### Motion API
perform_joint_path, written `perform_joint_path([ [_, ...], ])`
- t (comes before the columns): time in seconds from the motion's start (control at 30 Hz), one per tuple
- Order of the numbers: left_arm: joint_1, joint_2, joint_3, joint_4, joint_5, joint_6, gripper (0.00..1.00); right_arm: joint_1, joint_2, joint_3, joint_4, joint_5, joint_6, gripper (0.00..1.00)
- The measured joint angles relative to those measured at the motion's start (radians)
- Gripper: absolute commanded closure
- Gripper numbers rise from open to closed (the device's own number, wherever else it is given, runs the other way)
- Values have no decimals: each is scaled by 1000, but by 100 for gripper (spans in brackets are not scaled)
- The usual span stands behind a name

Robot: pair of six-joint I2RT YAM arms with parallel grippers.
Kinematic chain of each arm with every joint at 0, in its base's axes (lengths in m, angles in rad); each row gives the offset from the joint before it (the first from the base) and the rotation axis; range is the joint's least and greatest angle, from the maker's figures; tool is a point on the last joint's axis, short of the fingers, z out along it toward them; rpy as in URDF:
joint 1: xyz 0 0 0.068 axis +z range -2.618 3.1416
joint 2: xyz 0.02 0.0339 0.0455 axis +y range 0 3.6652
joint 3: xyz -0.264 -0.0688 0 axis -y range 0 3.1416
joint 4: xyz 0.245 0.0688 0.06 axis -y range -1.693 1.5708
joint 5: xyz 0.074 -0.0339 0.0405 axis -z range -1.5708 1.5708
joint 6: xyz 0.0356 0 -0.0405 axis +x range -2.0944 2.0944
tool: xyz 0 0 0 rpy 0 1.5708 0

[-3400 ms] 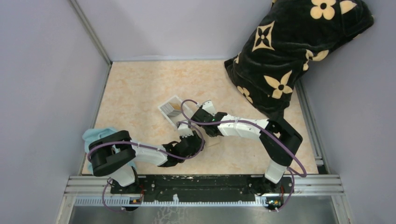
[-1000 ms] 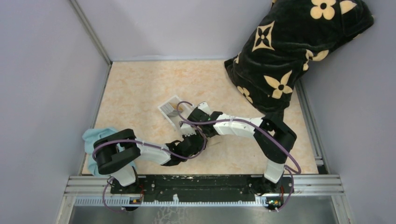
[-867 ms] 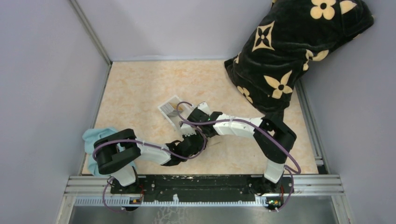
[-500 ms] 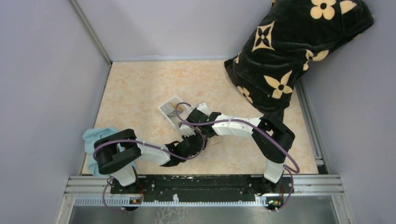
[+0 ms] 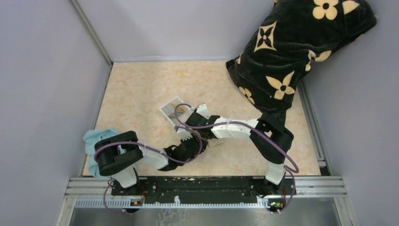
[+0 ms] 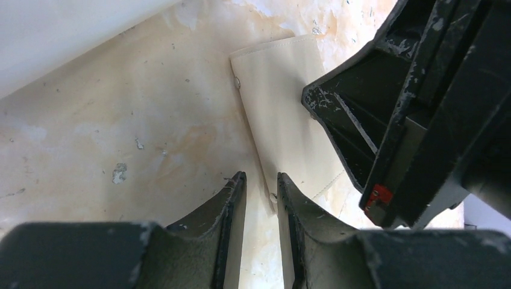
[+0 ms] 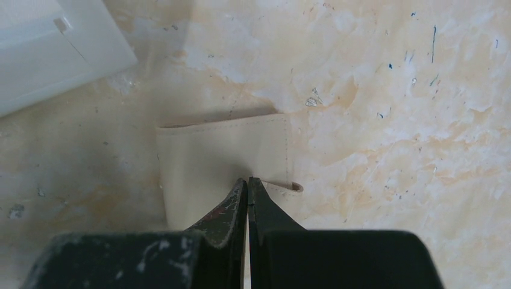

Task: Put the credit cards into the card holder
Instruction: Close the card holder at the center of the board.

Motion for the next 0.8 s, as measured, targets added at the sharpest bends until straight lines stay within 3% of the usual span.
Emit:
perform_joint_path([
  [0.43,0,0,-32,52,18,-42,67,46,-20,-69,88,115,136,100],
  [0.8,0,-10,-36,45,26,-47,66,47,-70,-71,1,76,157,100],
])
